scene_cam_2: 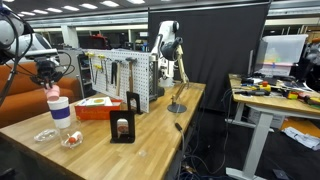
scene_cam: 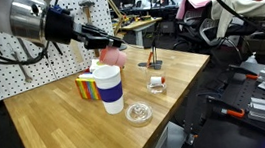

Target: Pour the liquid in the pink mug into the white and blue coffee cup

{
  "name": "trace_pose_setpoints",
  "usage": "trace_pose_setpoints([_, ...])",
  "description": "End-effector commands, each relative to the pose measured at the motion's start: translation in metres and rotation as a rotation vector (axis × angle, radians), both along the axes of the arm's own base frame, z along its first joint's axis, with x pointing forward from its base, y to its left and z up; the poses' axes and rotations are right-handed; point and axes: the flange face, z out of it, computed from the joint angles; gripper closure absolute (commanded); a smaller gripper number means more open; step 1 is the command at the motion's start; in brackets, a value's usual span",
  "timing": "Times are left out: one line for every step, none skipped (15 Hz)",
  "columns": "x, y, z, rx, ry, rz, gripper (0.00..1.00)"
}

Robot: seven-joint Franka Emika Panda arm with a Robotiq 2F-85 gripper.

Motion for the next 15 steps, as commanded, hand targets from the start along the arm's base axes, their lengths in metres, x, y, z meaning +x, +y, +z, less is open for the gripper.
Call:
trace_pose_setpoints([0.011,-0.001,0.001,0.071,-0.055,-0.106,0.96])
trace_pose_setpoints([0.015,-0.001,0.002,0.101,-0.08,-0.138,0.96])
trace_pose_setpoints([0.018,0.002,0.003,0.14,-0.106,-0.169,0.96])
trace_pose_setpoints([0.021,0.006,0.005,0.187,-0.133,-0.199,0.96])
trace_pose_setpoints([0.023,0.011,0.006,0.235,-0.155,-0.22,0.96])
trace_pose_setpoints([0.023,0.017,0.008,0.285,-0.172,-0.248,0.96])
trace_pose_setpoints([0.024,0.023,0.01,0.336,-0.19,-0.276,0.96])
trace_pose_setpoints([0.024,0.03,0.013,0.384,-0.213,-0.303,0.96])
trace_pose_setpoints([0.025,0.036,0.016,0.429,-0.24,-0.327,0.96])
trace_pose_setpoints([0.026,0.039,0.019,0.464,-0.269,-0.345,0.96])
trace_pose_setpoints([0.028,0.04,0.022,0.49,-0.297,-0.361,0.96])
trace_pose_setpoints([0.03,0.037,0.024,0.5,-0.324,-0.375,0.96])
trace_pose_setpoints([0.031,0.032,0.024,0.502,-0.345,-0.386,0.96])
trace_pose_setpoints([0.032,0.023,0.023,0.488,-0.365,-0.399,0.96])
trace_pose_setpoints([0.033,0.014,0.021,0.479,-0.376,-0.416,0.96])
